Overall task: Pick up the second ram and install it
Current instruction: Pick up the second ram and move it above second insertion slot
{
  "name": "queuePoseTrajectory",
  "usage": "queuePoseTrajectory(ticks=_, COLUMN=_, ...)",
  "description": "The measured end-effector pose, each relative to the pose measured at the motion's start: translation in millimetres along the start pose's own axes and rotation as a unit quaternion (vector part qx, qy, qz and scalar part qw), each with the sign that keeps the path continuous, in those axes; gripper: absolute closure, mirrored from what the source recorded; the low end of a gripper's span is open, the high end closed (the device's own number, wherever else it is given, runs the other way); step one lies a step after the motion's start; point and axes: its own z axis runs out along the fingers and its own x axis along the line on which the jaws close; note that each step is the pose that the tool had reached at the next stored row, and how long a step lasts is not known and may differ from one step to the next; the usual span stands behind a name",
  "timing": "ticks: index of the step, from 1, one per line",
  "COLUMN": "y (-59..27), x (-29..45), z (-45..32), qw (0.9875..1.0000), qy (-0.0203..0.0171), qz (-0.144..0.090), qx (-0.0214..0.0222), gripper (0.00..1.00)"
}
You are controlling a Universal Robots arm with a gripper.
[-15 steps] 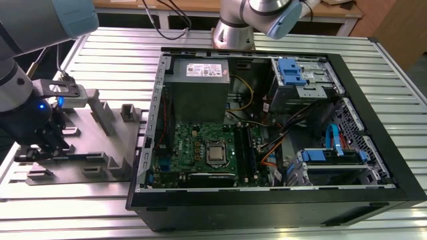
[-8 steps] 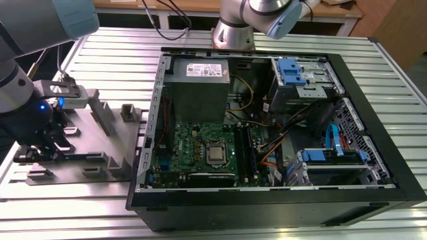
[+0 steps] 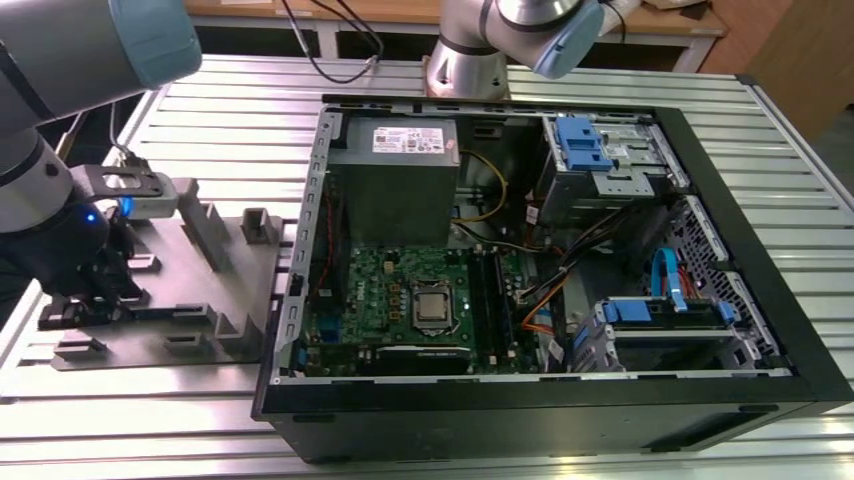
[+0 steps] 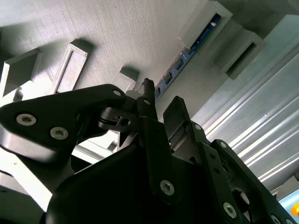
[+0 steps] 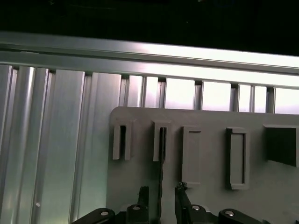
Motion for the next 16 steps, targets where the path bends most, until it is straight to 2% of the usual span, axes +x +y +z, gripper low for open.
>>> queuePoseTrajectory(ticks=8, y=0.1, x=0.1, z=11.3, qw=1.0, qy=0.0003, qz=-0.008, qx=-0.0001, gripper=0.67)
queuePoseTrajectory(ticks=16, y=0.0, x=-0.9, z=12.5, qw=1.0, qy=0.0003, qz=-0.009, qx=-0.0002, gripper=0.67)
